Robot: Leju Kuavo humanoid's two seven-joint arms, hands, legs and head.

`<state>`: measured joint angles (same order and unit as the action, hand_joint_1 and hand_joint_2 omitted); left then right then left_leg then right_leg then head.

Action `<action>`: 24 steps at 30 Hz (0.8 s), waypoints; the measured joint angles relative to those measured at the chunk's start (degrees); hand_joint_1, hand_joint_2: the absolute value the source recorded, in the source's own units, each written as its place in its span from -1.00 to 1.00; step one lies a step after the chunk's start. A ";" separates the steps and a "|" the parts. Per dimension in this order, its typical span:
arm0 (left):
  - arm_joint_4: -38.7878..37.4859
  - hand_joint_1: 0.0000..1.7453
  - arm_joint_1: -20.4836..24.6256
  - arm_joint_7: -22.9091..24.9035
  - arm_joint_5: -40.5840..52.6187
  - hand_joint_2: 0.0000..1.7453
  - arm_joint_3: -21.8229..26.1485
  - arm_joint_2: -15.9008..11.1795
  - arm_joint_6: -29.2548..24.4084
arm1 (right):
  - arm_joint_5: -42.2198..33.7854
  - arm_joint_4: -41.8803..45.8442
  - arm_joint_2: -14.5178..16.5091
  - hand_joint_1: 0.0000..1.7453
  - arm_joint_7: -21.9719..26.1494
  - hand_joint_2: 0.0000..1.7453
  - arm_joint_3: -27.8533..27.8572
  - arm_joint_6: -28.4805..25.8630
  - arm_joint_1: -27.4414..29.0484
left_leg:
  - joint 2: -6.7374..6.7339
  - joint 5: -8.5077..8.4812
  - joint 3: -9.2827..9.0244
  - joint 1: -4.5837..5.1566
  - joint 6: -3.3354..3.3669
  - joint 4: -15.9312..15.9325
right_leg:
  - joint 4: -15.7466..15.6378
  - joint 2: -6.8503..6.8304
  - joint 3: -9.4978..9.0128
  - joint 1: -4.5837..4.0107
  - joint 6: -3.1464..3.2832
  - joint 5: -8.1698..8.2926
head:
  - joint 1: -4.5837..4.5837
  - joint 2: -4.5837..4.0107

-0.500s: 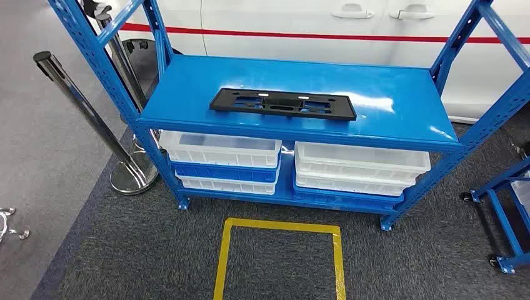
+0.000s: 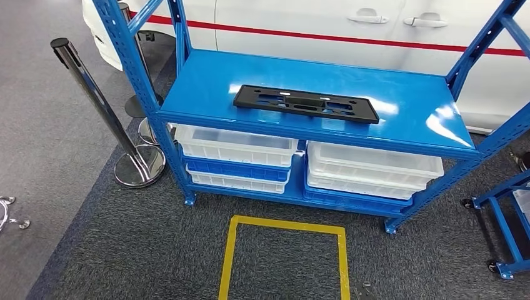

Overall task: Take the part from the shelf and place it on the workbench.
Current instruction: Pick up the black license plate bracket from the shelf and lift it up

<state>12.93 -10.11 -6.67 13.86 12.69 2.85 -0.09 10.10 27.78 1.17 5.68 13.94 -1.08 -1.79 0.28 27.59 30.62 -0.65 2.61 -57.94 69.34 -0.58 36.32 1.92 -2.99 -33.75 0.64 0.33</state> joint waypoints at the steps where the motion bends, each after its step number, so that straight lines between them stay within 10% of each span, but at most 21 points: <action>1: -0.08 -1.00 0.43 -0.49 1.04 1.00 0.88 0.22 -0.04 | 0.74 -0.44 0.06 -1.00 0.43 0.00 1.11 -0.02 -0.07 | 0.01 -0.02 0.11 0.29 0.19 -0.03 | 3.51 0.05 1.80 -0.22 0.15 -1.22 | 0.01 0.00; 3: -0.21 -1.00 1.32 -1.57 3.14 0.00 2.70 0.73 -0.08 | 2.27 -1.37 0.22 -1.00 1.30 -1.00 3.39 -0.03 -0.15 | 0.09 0.03 0.09 0.93 0.48 -0.09 | 4.84 0.19 2.72 -0.76 0.84 -0.17 | 0.00 0.00; 5: -0.27 -1.00 2.28 -2.80 5.30 -1.00 4.72 1.34 -0.10 | 3.66 -2.20 0.48 -1.00 2.34 -1.00 5.90 0.04 -0.47 | 0.17 0.14 -0.16 1.45 0.67 -0.11 | -1.76 0.39 -0.23 -1.57 2.18 4.02 | 0.00 0.00; 8: -0.36 -1.00 3.86 -4.62 8.29 -1.00 7.66 2.30 -0.12 | 5.26 -3.36 0.85 -1.00 4.15 -1.00 9.86 0.43 -1.74 | 0.11 0.32 -0.03 1.88 0.50 -0.26 | -9.86 0.38 -3.67 -2.58 3.85 6.73 | 0.02 0.00; 12: -0.39 -1.00 6.05 -7.03 12.31 -1.00 11.76 3.08 -0.10 | 7.01 -5.07 1.72 -1.00 6.75 1.00 15.36 1.49 -3.44 | 0.07 1.01 0.29 1.94 -0.48 -1.06 | -11.44 0.15 -4.18 -2.12 4.25 7.27 | 0.02 0.00; 14: -0.39 -1.00 6.97 -8.13 14.16 -1.00 13.76 3.34 -0.08 | 7.75 -5.90 2.30 -1.00 8.18 1.00 18.07 2.12 -4.35 | 0.05 3.82 2.43 1.61 -1.33 -5.73 | -12.00 -0.08 -4.44 -1.66 4.46 7.61 | 0.04 0.00; 16: -0.39 -1.00 7.73 -9.17 15.93 -1.00 15.67 3.63 -0.06 | 8.45 -6.58 2.65 -1.00 10.11 0.00 20.48 2.89 -5.49 | 0.03 6.94 6.00 0.84 -2.18 -12.74 | -11.96 -0.14 -4.30 -1.53 4.53 7.62 | 0.04 0.00; 18: -0.40 -1.00 8.35 -10.16 17.56 -1.00 17.26 3.82 -0.04 | 9.13 -6.94 2.86 -1.00 12.61 -1.00 22.03 3.57 -6.95 | 0.01 6.53 7.29 0.10 -2.92 -14.98 | -11.74 -0.12 -4.23 -1.31 4.37 7.53 | 0.03 0.00; 21: -0.42 -1.00 9.39 -11.49 19.68 -1.00 19.05 4.12 -0.06 | 9.99 -6.94 2.89 -1.00 16.83 -1.00 22.86 4.29 -9.56 | -0.07 1.15 3.09 -0.48 -3.59 -5.68 | -10.88 -0.07 -4.17 -0.79 3.42 7.05 | 0.05 0.00; 24: -0.45 -1.00 10.33 -12.70 21.63 -1.00 20.65 4.59 -0.10 | 10.27 -6.03 2.80 -1.00 20.92 -1.00 22.99 4.96 -11.46 | 0.22 0.06 1.26 -0.11 -2.54 -1.35 | -10.33 -0.09 -3.91 -0.81 2.07 6.89 | 0.04 0.00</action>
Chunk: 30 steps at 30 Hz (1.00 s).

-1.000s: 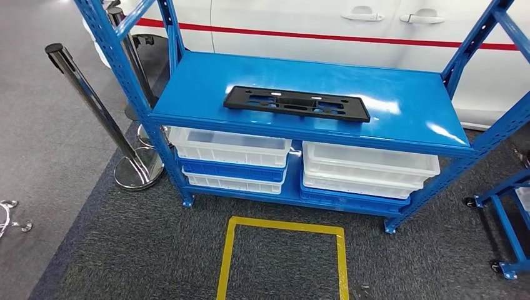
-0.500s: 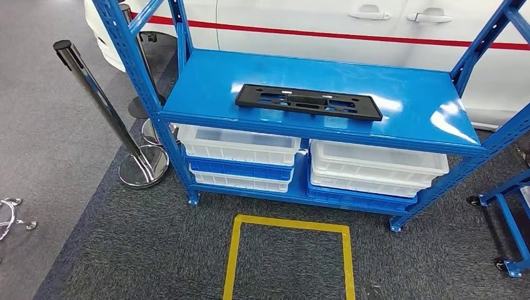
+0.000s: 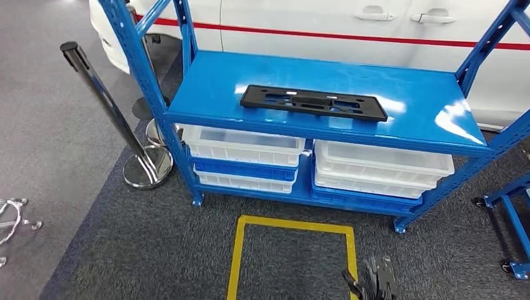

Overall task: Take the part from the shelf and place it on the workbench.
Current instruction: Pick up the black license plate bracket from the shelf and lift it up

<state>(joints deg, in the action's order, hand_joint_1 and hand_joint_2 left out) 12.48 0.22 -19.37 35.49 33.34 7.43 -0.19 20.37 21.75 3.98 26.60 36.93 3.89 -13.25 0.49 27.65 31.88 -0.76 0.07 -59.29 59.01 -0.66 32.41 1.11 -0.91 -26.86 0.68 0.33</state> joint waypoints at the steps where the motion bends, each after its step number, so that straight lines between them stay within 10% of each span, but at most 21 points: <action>1: 0.00 -1.00 0.18 -0.43 0.72 -1.00 0.52 0.04 -0.07 | -0.19 0.56 0.00 -1.00 1.44 -1.00 -0.20 0.30 -0.44 | 0.08 -0.18 0.05 0.07 0.55 0.08 | -0.04 0.01 0.03 0.03 -0.36 0.09 | -0.02 0.00; 4: 0.00 -1.00 0.80 -1.62 3.04 -1.00 2.27 0.22 -0.49 | -1.53 2.72 -0.02 -1.00 6.04 -1.00 -1.25 1.14 -1.57 | -0.03 -0.72 0.11 0.03 1.93 0.55 | 1.90 0.20 0.94 0.34 -1.13 -1.42 | -0.02 0.00; 7: 0.00 -1.00 1.70 -2.52 5.00 -1.00 3.92 0.37 -0.90 | -3.61 4.87 -0.07 -1.00 10.13 -1.00 -2.50 2.02 -2.06 | -0.24 -0.95 0.45 0.26 2.68 0.67 | 12.25 0.38 5.93 0.22 -1.32 -6.45 | -0.03 0.00; 9: 0.00 -1.00 2.15 -2.92 5.93 -1.00 4.67 0.44 -1.05 | -5.78 5.79 -0.13 -1.00 11.89 -1.00 -3.31 2.91 -1.85 | -0.49 -0.93 0.44 0.60 2.90 0.66 | 16.05 0.42 7.93 0.09 -1.14 -6.80 | -0.03 0.00; 14: 0.00 -1.00 3.37 -3.87 6.97 -1.00 5.66 0.69 -0.78 | -10.16 7.31 -0.16 -1.00 12.94 -1.00 -5.10 4.17 -2.13 | -1.92 -0.56 -0.04 1.43 2.70 0.59 | 1.37 -2.45 1.48 -1.40 1.15 0.59 | -0.01 0.00; 19: 0.01 -1.00 4.55 -4.17 7.28 -1.00 5.97 0.74 -0.51 | -11.35 7.50 -0.29 -1.00 12.94 -1.00 -6.93 3.47 -2.43 | -3.22 0.56 0.07 1.64 1.48 -0.24 | -0.60 -0.82 1.17 -1.21 1.88 1.20 | 0.00 0.00; 23: 0.01 -1.00 4.68 -4.15 7.57 -1.00 6.14 0.74 -0.44 | -11.97 7.54 -0.31 -1.00 12.94 -1.00 -7.86 3.12 -2.55 | -1.21 6.97 5.69 0.85 0.30 -12.61 | -0.87 0.96 1.21 -0.74 2.27 1.51 | 0.01 0.00; 25: 0.00 -1.00 4.55 -4.00 7.74 -1.00 6.17 0.75 -0.42 | -12.23 7.54 -0.33 -1.00 12.94 -1.00 -8.04 3.08 -2.44 | -1.05 6.70 6.92 0.43 -0.04 -14.92 | -0.59 2.06 1.37 -0.68 2.21 1.47 | 0.01 0.00; 30: 0.00 -1.00 4.46 -3.65 7.85 -1.00 6.27 0.75 -0.42 | -12.83 7.61 -0.39 -1.00 12.94 -1.00 -8.42 2.82 -2.46 | 2.71 -0.16 0.57 -0.20 0.06 -0.56 | 0.52 4.83 1.96 -0.43 1.00 1.17 | 0.00 0.00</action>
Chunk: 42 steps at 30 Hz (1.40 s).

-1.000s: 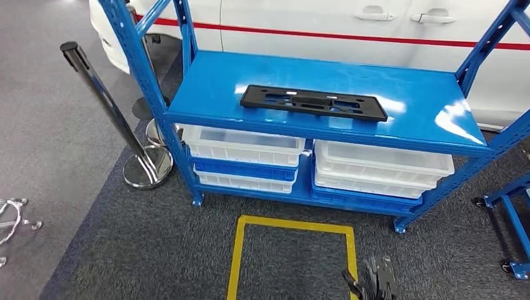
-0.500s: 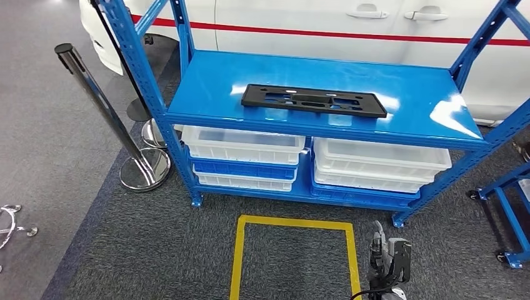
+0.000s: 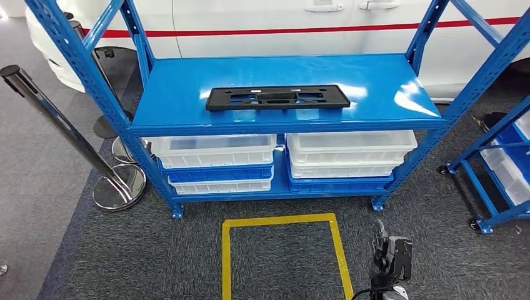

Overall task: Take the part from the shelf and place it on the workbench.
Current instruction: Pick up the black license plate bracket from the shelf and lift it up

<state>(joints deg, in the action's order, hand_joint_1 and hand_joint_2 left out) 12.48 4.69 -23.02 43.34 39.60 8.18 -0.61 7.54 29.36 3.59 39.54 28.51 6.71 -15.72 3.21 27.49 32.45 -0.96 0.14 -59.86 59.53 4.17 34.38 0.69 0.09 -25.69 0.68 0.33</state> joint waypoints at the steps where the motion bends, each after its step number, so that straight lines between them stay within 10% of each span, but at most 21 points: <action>1: 0.00 -1.00 0.00 0.11 0.03 -1.00 0.02 0.00 0.01 | -0.32 0.03 -0.04 -1.00 0.00 -1.00 -0.07 -0.17 0.00 | 0.36 0.25 -0.12 0.11 0.22 0.43 | 0.00 0.39 0.21 0.07 -0.42 0.12 | 0.01 0.00; 5: 0.00 -1.00 0.04 0.40 0.33 -1.00 0.05 0.28 0.01 | -2.25 -0.12 -0.52 -1.00 0.01 -1.00 -0.19 -0.63 0.07 | -0.91 -0.65 -0.68 -0.07 1.91 1.66 | 1.58 -0.64 1.21 0.25 -1.72 -0.93 | -0.09 0.00; 9: 0.00 -1.00 -0.23 0.85 0.55 -1.00 0.07 0.39 0.02 | -3.03 -0.71 -0.70 -1.00 -0.23 1.00 -0.34 -3.09 -0.42 | -2.05 -0.85 -0.71 0.13 2.49 1.92 | 14.06 -3.64 7.49 0.20 -2.37 -6.34 | -0.20 0.00; 11: 0.00 -1.00 -0.27 1.10 0.82 -1.00 0.07 0.40 0.05 | -2.33 -1.02 -0.74 -1.00 -0.71 1.00 -0.62 -6.69 -0.53 | -2.36 -0.73 -0.76 0.20 2.45 1.82 | 13.57 -3.83 7.39 0.22 -2.37 -4.57 | -0.20 0.00; 14: 0.00 -1.00 -0.01 1.59 1.39 -1.00 0.08 0.51 0.38 | 3.40 -1.16 -1.14 -1.00 -0.83 1.00 -2.45 -16.76 -1.61 | -2.59 -0.40 -0.83 0.35 2.02 1.56 | 2.66 -3.87 1.96 0.03 -1.71 0.38 | -0.19 0.00; 19: 0.00 -1.00 0.66 2.57 2.88 -1.00 -0.01 0.62 0.96 | 31.74 0.38 -2.28 -1.00 -4.99 1.00 -12.13 -41.85 -4.20 | -2.83 0.18 -0.65 0.64 0.60 1.22 | -0.88 -3.66 0.50 -0.13 -0.24 1.09 | -0.19 0.00; 25: 0.00 -1.00 1.81 3.95 4.54 -1.00 -0.99 0.99 1.62 | 73.01 12.70 -1.79 -1.00 -15.06 1.00 -17.22 -46.61 -3.64 | -2.88 6.75 6.75 0.39 -0.30 -13.99 | -1.09 -4.04 0.35 -0.07 0.87 1.15 | -0.15 0.00; 29: 0.00 -1.00 2.30 4.17 5.02 -1.00 -1.36 1.23 1.96 | 78.66 18.47 -2.74 -1.00 -26.24 1.00 -22.07 -46.70 -3.29 | -2.88 0.10 2.25 0.45 0.26 -3.24 | -0.39 -4.00 0.49 -0.16 0.53 0.85 | -0.14 0.00; 34: 0.00 -1.00 3.00 4.89 5.81 -1.00 -2.36 1.68 2.54 | 80.40 23.17 -10.03 -1.00 -50.48 1.00 -43.96 -46.77 -7.49 | -3.07 -1.30 0.82 0.73 1.62 0.98 | 0.01 -3.78 1.14 -0.18 -0.98 1.00 | -0.16 0.00; 39: 0.00 -1.00 4.11 5.26 5.96 -1.00 -2.98 2.44 3.06 | 80.43 23.74 -13.63 -1.00 -54.75 1.00 -59.98 -46.76 -13.58 | -3.28 -1.90 0.88 0.55 2.80 1.46 | 12.94 -3.94 7.04 0.20 -2.15 -5.65 | -0.17 0.00; 42: 0.00 -1.00 4.29 5.53 5.49 -1.00 -3.08 2.84 3.60 | 80.43 22.43 -13.90 -1.00 -54.48 1.00 -65.17 -46.75 -18.29 | -3.24 -1.87 0.92 0.56 2.73 1.32 | 12.63 -4.00 7.02 0.27 -2.25 -3.43 | -0.19 0.00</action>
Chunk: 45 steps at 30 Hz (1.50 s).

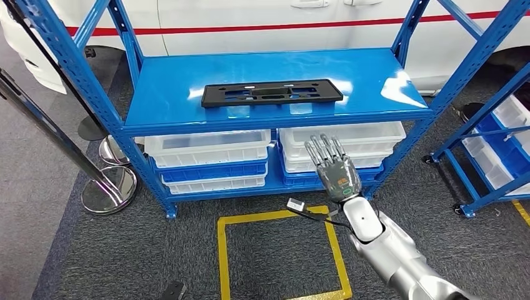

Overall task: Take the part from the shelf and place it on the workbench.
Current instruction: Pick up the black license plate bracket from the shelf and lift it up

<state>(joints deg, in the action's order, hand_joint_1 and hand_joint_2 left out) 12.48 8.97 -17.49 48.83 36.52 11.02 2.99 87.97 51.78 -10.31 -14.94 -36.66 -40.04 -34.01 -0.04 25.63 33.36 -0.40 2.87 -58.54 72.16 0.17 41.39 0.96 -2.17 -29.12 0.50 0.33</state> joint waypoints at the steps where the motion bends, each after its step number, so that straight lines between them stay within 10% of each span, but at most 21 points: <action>1: 0.00 -1.00 0.16 0.04 -0.18 -1.00 -0.05 0.15 0.23 | 0.00 -0.86 0.08 -1.00 0.13 1.00 -1.46 0.00 -1.80 | -0.01 0.06 -0.06 0.00 -0.11 -0.05 | -3.77 -0.04 -1.86 0.01 0.14 2.10 | 0.00 0.00; 4: 0.00 -1.00 0.59 0.13 -0.52 -1.00 -0.20 0.57 0.85 | 0.00 -4.21 1.17 -1.00 1.13 1.00 -4.62 0.02 -5.76 | 0.07 0.12 0.01 0.23 -0.92 -0.13 | -12.33 -0.03 -6.05 -0.41 0.89 4.62 | 0.01 0.00; 8: 0.00 -1.00 0.60 0.14 -0.72 -1.00 -0.24 0.71 1.08 | 0.00 -7.00 3.41 -1.00 1.93 1.00 -5.65 0.00 -6.70 | 0.12 0.74 0.38 0.16 -2.15 -0.70 | -13.42 -0.05 -6.37 -0.36 2.22 4.53 | 0.03 0.00; 12: 0.00 -1.00 0.60 0.09 -0.87 -1.00 -0.25 0.68 1.14 | 0.00 -8.37 5.40 -1.00 2.11 1.00 -6.02 0.00 -6.67 | 0.12 6.71 6.38 -0.01 -2.87 -13.00 | -13.70 -0.15 -6.49 -0.29 3.42 4.60 | 0.03 0.00; 14: 0.00 -1.00 0.51 0.01 -0.87 -1.00 -0.24 0.60 1.21 | 0.00 -8.67 6.10 -1.00 2.46 1.00 -6.04 0.00 -6.27 | 0.12 6.74 8.36 -0.05 -2.95 -16.28 | -13.55 -0.12 -6.52 -0.33 3.47 4.45 | 0.04 0.00; 19: 0.00 -1.00 0.61 -0.25 -0.87 -1.00 -0.26 0.29 1.23 | 0.00 -8.81 7.04 -1.00 3.01 1.00 -6.03 0.00 -6.01 | 0.16 -0.88 2.05 0.03 -2.13 -1.46 | -12.89 0.04 -6.44 -0.50 2.69 3.93 | 0.02 0.00; 24: 0.00 -1.00 0.59 -0.38 -0.87 -1.00 -0.26 0.21 1.24 | -0.01 -8.86 7.30 -1.00 3.19 1.00 -6.00 -0.02 -5.95 | 0.26 -1.24 1.39 -0.05 -0.94 0.15 | -11.38 0.00 -5.69 -0.46 1.14 2.76 | 0.01 0.00; 29: 0.00 -1.00 0.81 -0.44 -0.87 -1.00 -0.28 0.21 1.38 | -0.05 -9.22 7.51 -1.00 3.95 1.00 -5.78 0.00 -5.44 | 0.20 -1.35 1.27 -0.11 -0.43 0.36 | 2.85 -0.08 1.37 -0.14 0.34 -2.95 | 0.01 0.00; 35: 0.00 -1.00 0.96 -0.45 -0.78 -1.00 -0.43 0.20 1.42 | -0.10 -9.69 8.19 -1.00 4.48 1.00 -4.91 0.00 -5.41 | 0.31 -1.04 1.33 0.16 -1.33 -0.05 | -12.76 -0.11 -5.94 -0.51 1.37 4.35 | 0.02 0.00; 39: 0.00 -1.00 1.10 -0.47 -0.30 -1.00 -0.68 0.18 1.53 | -0.16 -10.43 8.92 -1.00 5.26 1.00 -3.99 0.00 -5.33 | 0.28 -0.02 1.81 0.07 -2.60 -1.20 | -13.54 0.00 -6.24 -0.38 2.80 4.67 | 0.03 0.00; 43: 0.00 -1.00 1.16 -0.48 -0.05 -1.00 -0.82 0.02 1.58 | -1.35 -11.38 9.98 -1.00 7.21 1.00 -2.69 0.00 -5.03 | 0.26 6.13 7.46 -0.12 -3.20 -13.61 | -13.71 -0.07 -6.36 -0.46 3.64 4.74 | 0.03 0.00; 45: 0.00 -1.00 1.08 -0.48 -0.01 -1.00 -0.88 -0.09 1.57 | -3.12 -11.97 10.42 -1.00 8.81 1.00 -1.59 0.00 -4.64 | 0.25 5.62 8.28 -0.15 -3.24 -15.22 | -13.52 -0.07 -6.32 -0.57 3.71 4.63 | 0.03 0.00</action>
<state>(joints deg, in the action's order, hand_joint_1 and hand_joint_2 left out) 12.48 10.05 -17.97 48.82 35.64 10.93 4.56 84.86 39.82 0.11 -6.13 -38.25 -40.04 -38.65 0.22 31.24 41.64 -0.56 -0.37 -73.76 58.64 0.10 35.08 0.39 1.54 -24.48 0.52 0.33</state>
